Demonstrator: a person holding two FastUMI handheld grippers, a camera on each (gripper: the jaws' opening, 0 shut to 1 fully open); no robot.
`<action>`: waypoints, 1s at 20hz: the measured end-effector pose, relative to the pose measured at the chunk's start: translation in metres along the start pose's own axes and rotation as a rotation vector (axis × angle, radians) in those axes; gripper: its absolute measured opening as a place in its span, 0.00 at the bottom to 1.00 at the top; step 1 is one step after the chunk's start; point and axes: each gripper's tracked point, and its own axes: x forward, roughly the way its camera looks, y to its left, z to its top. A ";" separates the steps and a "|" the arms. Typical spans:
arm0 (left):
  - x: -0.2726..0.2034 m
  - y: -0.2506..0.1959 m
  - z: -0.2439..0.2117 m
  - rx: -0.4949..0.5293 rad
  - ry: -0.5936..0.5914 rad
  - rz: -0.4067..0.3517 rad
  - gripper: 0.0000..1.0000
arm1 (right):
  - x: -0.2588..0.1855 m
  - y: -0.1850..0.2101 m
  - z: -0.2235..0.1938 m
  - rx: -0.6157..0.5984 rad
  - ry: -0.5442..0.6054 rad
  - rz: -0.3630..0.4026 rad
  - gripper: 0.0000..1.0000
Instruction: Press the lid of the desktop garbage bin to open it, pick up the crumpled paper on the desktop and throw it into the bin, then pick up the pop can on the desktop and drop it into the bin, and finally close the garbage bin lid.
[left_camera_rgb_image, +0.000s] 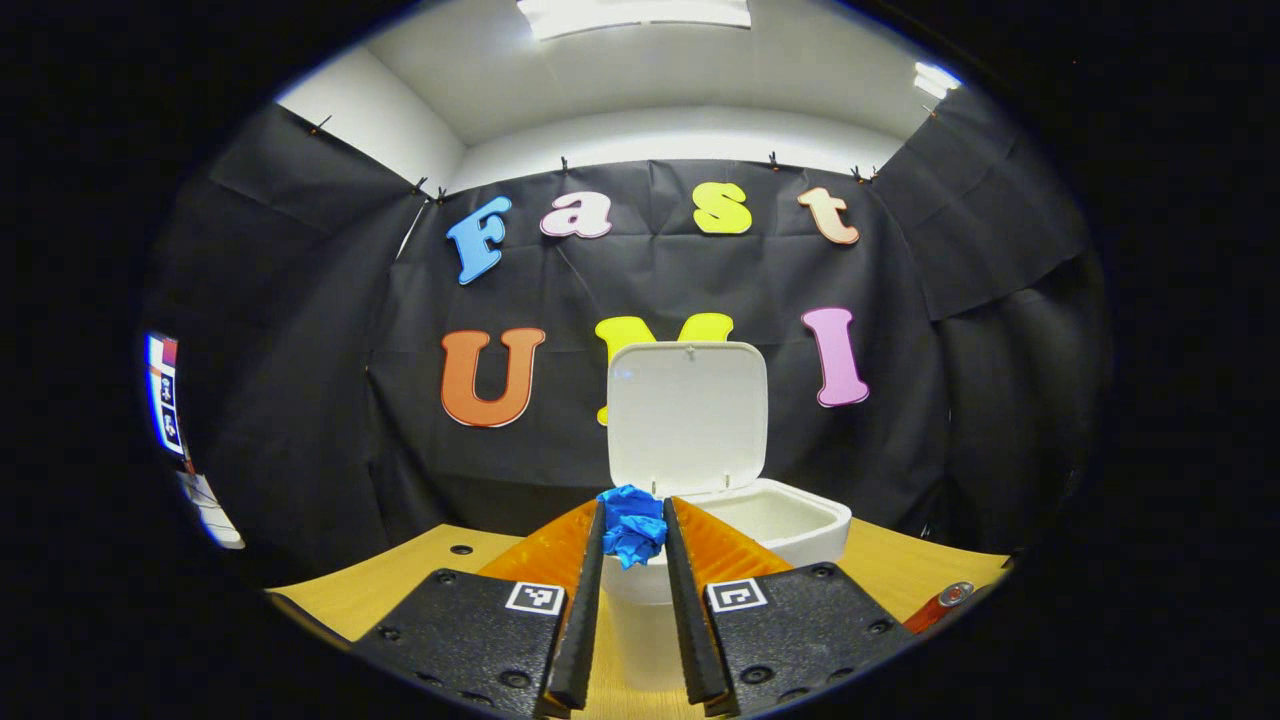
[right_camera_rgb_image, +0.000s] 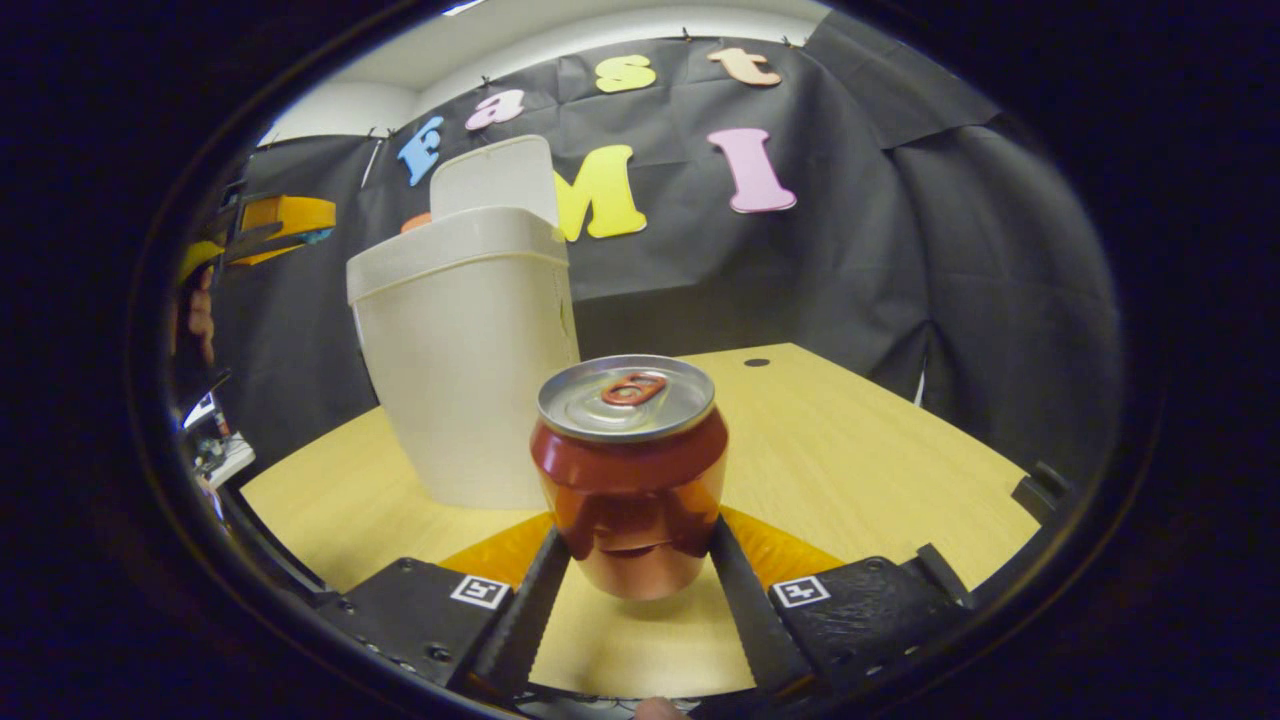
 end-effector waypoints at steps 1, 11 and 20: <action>0.005 -0.005 0.004 -0.005 -0.004 -0.011 0.38 | -0.001 -0.003 0.002 0.000 -0.004 -0.003 0.80; 0.062 -0.035 -0.005 0.004 0.047 -0.068 0.42 | -0.011 -0.037 0.020 0.013 -0.061 -0.062 0.80; 0.070 -0.036 -0.012 0.015 0.069 -0.067 0.96 | -0.016 -0.037 0.025 -0.004 -0.084 -0.075 0.80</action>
